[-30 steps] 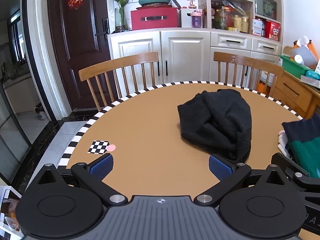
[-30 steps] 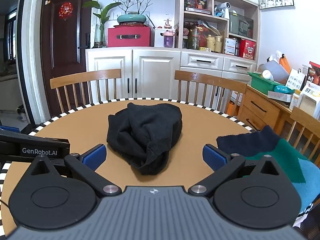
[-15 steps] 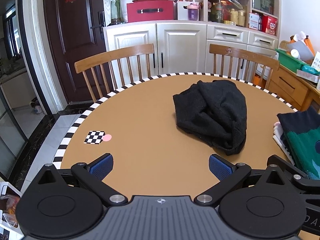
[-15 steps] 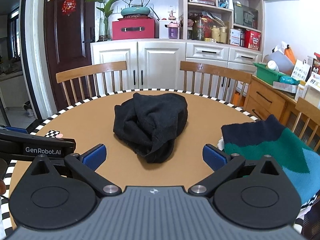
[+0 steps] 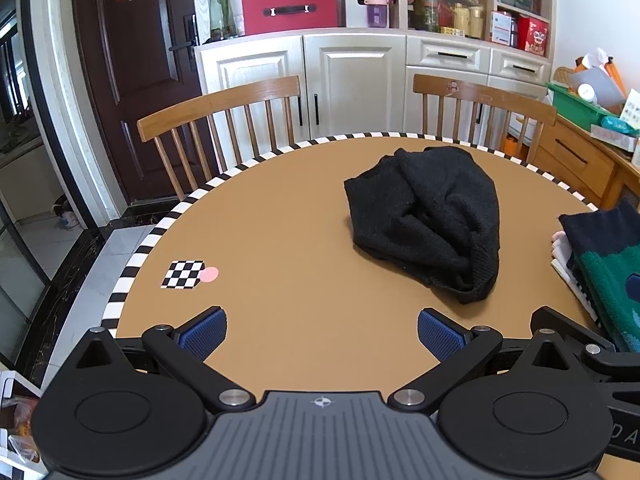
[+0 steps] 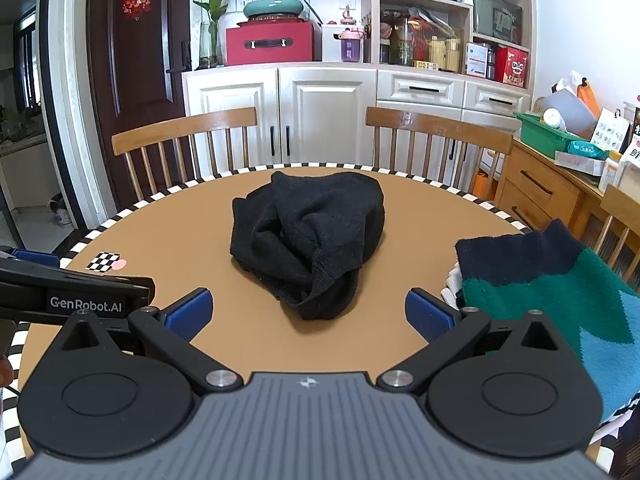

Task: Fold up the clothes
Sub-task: 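Move both grippers toward the crumpled black sweater on the table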

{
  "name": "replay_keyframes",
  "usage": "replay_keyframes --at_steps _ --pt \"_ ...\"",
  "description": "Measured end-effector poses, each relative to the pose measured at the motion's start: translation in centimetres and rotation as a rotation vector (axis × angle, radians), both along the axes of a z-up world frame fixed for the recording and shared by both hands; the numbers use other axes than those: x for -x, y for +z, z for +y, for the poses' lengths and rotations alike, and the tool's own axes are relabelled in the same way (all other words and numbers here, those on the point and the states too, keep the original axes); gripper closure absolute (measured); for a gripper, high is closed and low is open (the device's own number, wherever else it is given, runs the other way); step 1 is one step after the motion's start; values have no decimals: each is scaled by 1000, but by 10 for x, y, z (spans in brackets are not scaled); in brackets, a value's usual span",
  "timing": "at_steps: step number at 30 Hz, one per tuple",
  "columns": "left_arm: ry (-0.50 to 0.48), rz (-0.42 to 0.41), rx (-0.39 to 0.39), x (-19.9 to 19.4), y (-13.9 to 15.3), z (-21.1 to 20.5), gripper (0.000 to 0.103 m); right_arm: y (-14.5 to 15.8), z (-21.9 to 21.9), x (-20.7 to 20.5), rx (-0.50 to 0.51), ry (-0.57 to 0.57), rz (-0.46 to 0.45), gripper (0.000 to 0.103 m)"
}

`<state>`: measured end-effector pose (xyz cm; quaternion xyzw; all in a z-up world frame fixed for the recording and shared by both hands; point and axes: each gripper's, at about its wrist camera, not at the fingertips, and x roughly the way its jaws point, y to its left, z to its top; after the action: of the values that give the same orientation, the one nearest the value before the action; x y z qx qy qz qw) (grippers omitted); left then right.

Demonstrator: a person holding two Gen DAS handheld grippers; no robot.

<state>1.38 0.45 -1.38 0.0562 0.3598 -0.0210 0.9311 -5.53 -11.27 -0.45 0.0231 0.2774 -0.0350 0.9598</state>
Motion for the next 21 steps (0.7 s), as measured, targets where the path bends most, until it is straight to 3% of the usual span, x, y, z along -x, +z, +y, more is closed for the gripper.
replay_keyframes --at_steps 6,12,21 --pt "-46 23 6 -33 -4 5 0 -1 5 -25 13 -36 24 0" --pt "-98 85 30 -76 -8 10 0 -4 0 -60 -50 -106 131 0" --pt "-166 136 86 -126 -19 12 0 -10 -8 -82 -111 -211 121 0"
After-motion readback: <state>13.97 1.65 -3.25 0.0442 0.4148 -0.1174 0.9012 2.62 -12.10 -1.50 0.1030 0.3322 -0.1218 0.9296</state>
